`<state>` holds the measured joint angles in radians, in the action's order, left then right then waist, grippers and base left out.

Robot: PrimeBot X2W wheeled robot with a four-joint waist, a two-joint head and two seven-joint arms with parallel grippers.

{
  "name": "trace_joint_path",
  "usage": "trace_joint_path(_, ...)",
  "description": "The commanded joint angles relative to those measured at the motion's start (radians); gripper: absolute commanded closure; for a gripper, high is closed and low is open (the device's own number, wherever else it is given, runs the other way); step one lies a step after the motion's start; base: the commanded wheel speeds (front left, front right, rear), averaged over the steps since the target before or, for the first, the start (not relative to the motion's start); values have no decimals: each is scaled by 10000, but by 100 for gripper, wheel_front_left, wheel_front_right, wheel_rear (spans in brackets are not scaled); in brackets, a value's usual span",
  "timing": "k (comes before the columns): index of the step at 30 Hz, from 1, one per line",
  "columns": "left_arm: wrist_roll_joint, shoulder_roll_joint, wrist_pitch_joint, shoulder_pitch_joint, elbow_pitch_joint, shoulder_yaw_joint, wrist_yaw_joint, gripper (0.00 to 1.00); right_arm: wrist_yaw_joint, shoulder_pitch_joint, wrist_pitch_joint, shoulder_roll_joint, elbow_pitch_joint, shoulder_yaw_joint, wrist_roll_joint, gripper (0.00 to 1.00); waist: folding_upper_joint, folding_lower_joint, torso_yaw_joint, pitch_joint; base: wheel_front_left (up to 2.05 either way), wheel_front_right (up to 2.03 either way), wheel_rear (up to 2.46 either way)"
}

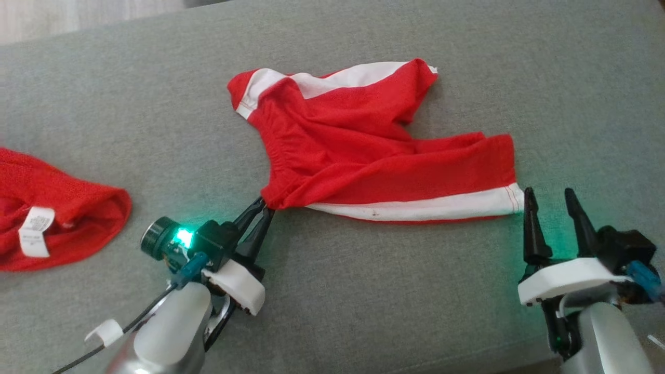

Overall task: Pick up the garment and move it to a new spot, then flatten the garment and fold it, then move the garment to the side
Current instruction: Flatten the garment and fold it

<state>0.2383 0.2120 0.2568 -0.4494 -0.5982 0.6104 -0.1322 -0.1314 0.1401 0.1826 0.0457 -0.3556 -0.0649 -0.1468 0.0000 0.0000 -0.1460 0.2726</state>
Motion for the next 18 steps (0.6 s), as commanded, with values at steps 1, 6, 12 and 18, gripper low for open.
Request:
trace_joint_path(1,96,119,49,-206,354,-339,20,100,7,418,-102,45,117,252,-10,0,0,0,111,-55,0,0,0)
trace_joint_path(6,119,64,49,-100,537,-322,18,100,7,587,-410,45,-478,559,-107,0,0,0,263,-118,0,0,0)
trace_joint_path(12,113,22,49,-27,604,-291,17,100,7,738,-667,45,-1033,890,-411,0,0,0,330,-163,0,0,0)
trace_joint_path(18,127,10,49,28,596,-269,17,100,7,809,-736,45,-1350,1230,-645,0,0,0,320,-236,0,0,0)
